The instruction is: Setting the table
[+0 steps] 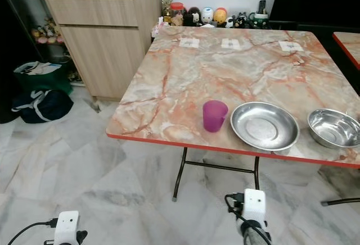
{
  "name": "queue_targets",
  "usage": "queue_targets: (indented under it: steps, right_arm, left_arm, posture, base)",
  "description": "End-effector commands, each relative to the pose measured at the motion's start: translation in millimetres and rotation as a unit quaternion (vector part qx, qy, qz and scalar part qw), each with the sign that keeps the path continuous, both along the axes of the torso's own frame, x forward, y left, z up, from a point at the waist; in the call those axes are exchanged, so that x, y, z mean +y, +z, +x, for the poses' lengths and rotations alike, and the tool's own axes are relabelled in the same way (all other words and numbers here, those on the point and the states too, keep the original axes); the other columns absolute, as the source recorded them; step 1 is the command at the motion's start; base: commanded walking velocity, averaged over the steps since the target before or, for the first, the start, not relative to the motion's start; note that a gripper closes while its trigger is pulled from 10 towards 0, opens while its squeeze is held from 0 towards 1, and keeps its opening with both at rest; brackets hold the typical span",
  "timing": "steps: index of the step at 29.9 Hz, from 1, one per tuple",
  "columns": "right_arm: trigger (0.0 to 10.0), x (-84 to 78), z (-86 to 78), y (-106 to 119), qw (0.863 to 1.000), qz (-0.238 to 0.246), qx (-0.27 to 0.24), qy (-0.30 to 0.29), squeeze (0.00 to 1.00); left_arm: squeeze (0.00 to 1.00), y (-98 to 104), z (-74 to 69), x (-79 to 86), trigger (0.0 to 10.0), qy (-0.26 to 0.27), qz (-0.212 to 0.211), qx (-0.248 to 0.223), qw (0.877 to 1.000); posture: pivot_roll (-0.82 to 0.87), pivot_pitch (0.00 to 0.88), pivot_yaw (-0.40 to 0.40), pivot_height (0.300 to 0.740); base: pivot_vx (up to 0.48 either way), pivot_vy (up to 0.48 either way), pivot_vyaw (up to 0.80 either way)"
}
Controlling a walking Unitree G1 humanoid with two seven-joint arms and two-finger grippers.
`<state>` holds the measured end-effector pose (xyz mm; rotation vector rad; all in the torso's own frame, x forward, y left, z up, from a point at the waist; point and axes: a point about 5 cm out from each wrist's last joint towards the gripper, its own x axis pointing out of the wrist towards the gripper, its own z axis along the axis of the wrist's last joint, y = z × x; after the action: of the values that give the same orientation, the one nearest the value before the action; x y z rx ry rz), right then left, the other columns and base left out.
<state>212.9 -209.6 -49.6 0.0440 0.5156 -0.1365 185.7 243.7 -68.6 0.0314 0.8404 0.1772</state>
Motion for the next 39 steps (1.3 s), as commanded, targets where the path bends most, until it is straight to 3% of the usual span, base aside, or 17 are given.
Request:
queue_targets:
  steps: [1, 4, 11, 14, 18, 25, 26, 27, 28, 29, 30, 36, 39]
  right_arm:
    - [10.0, -0.1, -2.3, -1.0, 1.000, -0.004, 0.001, 0.001, 0.00]
    - [10.0, -0.6, -3.0, 1.6, 1.000, -0.014, -0.018, -0.001, 0.00]
    - [10.0, 3.0, 9.4, 29.9, 0.990, -0.032, -0.138, -0.010, 0.00]
    - [10.0, 0.3, 10.9, 34.5, 0.988, -0.012, -0.138, -0.067, 0.00]
    - [10.0, 11.2, 15.1, 60.7, 0.981, -0.044, -0.185, -0.022, 0.00]
    - [10.0, 6.8, 12.4, 89.4, 0.973, -0.062, -0.218, -0.053, 0.00]
    - [10.0, 4.4, 11.4, 92.0, 0.972, -0.062, -0.220, -0.064, 0.45]
    - [10.0, 4.4, 11.4, 92.0, 0.972, -0.062, -0.220, -0.064, 0.45]
    - [10.0, 2.6, 10.8, 93.9, 0.971, -0.062, -0.220, -0.073, 0.82]
    - [10.0, 1.5, 10.2, 95.4, 0.970, -0.061, -0.219, -0.079, 0.82]
    - [10.0, -0.9, 9.6, 99.9, 0.969, -0.054, -0.219, -0.097, 1.00]
    - [10.0, -6.4, 13.5, 113.5, 0.965, -0.043, -0.228, -0.124, 1.00]
    - [10.0, -10.5, 24.1, 120.0, 0.961, -0.029, -0.241, -0.133, 1.00]
  left_arm:
    - [0.00, -2.3, -4.5, 0.0, 10.0, 0.009, -0.002, 0.004, 1.000]
    - [0.00, -1.9, -4.4, 0.6, 10.0, 0.013, -0.002, 0.000, 1.000]
    - [0.00, -2.0, -8.9, 6.9, 10.0, 0.017, 0.003, 0.002, 1.000]
    - [0.00, -2.3, -9.5, 7.1, 10.0, 0.015, 0.004, 0.005, 1.000]
    - [0.00, -0.4, -5.8, 6.7, 10.0, 0.016, 0.003, -0.004, 1.000]
    - [0.00, -0.2, -5.6, 6.9, 10.0, 0.015, 0.004, -0.004, 1.000]
    - [0.00, -0.2, -5.6, 6.8, 10.0, 0.015, 0.004, -0.005, 1.000]
    - [0.00, -0.2, -5.6, 6.8, 10.0, 0.015, 0.004, -0.005, 1.000]
    - [0.00, -0.2, -5.4, 6.7, 10.0, 0.015, 0.004, -0.005, 1.000]
    - [0.00, -0.2, -5.3, 6.6, 10.0, 0.015, 0.004, -0.005, 1.000]
    - [0.00, -0.4, -5.5, 6.3, 10.0, 0.015, 0.003, -0.004, 1.000]
    - [0.00, -1.4, -7.2, 5.9, 10.0, 0.018, 0.003, -0.002, 1.000]
    - [0.00, -1.5, -7.0, 5.3, 10.0, 0.019, 0.002, -0.002, 1.000]
  posture:
    - [0.02, 0.000, -0.032, 0.740]
    - [0.04, 0.000, -0.044, 0.740]
    - [0.02, 0.000, -0.024, 0.740]
    - [0.02, 0.000, -0.022, 0.740]
    - [0.02, 0.000, -0.021, 0.740]
    - [0.01, 0.000, -0.020, 0.740]
    - [0.01, 0.000, -0.020, 0.740]
    - [0.01, 0.000, -0.020, 0.740]
    - [0.01, 0.000, -0.017, 0.740]
    - [0.01, 0.000, -0.017, 0.740]
    - [0.01, 0.000, -0.016, 0.740]
    - [0.01, 0.000, -0.017, 0.740]
    - [0.01, 0.000, -0.018, 0.740]
  base:
    - [0.000, 0.000, 0.00]
    - [0.000, 0.000, 0.00]
    - [0.000, 0.000, 0.00]
    - [0.000, 0.000, 0.00]
    - [0.000, 0.000, 0.00]
    - [0.000, 0.000, 0.00]
    - [0.000, 0.000, 0.00]
    - [0.000, 0.000, 0.00]
    - [0.000, 0.000, 0.00]
    - [0.000, 0.000, 0.00]
    - [0.000, 0.000, 0.00]
    - [0.000, 0.000, 0.00]
    - [0.000, 0.000, 0.00]
